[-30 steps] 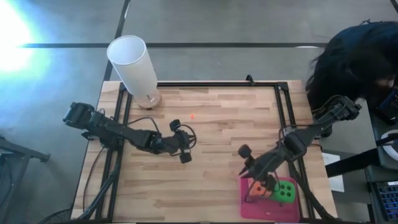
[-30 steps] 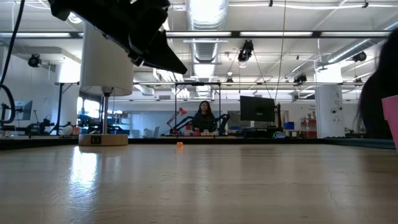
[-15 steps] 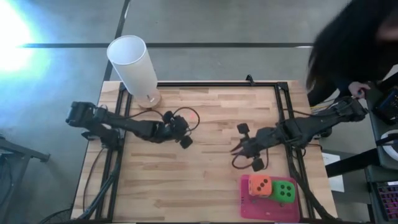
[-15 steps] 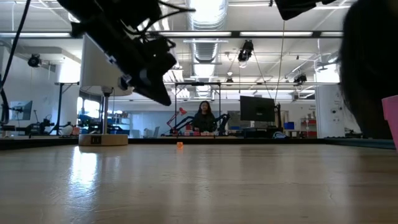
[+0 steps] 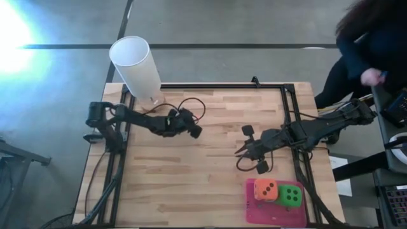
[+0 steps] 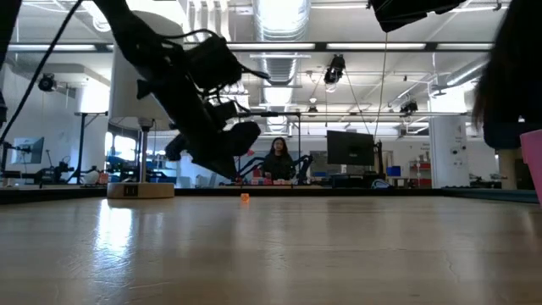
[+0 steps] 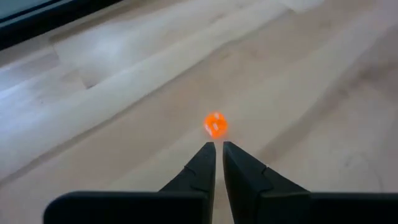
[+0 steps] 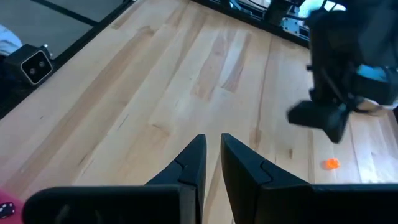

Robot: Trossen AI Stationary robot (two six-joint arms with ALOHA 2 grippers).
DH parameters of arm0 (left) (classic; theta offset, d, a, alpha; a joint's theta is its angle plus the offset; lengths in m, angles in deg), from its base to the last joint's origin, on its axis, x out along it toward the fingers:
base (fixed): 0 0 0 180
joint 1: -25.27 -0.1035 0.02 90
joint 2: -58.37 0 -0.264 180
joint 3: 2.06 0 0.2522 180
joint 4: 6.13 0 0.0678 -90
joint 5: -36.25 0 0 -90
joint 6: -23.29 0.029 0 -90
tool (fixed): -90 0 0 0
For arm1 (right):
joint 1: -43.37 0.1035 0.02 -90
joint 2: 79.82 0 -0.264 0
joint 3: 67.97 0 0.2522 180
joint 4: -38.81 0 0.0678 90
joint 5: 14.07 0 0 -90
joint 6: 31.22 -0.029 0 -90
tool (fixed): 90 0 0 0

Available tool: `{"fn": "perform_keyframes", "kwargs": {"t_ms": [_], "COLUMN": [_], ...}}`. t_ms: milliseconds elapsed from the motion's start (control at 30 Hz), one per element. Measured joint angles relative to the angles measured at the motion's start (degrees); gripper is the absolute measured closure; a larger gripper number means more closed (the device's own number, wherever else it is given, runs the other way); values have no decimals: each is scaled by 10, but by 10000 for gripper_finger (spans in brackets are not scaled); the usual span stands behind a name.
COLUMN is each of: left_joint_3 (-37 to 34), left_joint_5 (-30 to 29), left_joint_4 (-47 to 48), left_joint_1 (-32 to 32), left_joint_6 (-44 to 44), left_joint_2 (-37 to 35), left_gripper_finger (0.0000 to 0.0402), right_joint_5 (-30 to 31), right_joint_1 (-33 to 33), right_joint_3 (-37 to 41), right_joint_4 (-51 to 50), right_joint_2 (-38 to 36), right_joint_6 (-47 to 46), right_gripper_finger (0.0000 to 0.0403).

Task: Pick & Place Dice
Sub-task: Put the small orange die into the bin

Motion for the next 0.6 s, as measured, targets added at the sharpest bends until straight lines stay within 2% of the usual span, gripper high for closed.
{"fn": "perform_keyframes", "kwargs": {"t_ms": [367,600], "left_joint_3": [4,7], "left_joint_5": [18,18], "left_joint_4": [-91,-108], "left_joint_1": [-19,-19], "left_joint_6": [-18,-17], "left_joint_2": [73,92], "left_gripper_finger": [366,366], "right_joint_5": [0,0], "right_joint_1": [0,0], "right_joint_3": [0,0], "right_joint_4": [5,9], "right_joint_2": [0,0], "right_joint_6": [4,4], "right_gripper_finger": [358,359]}}
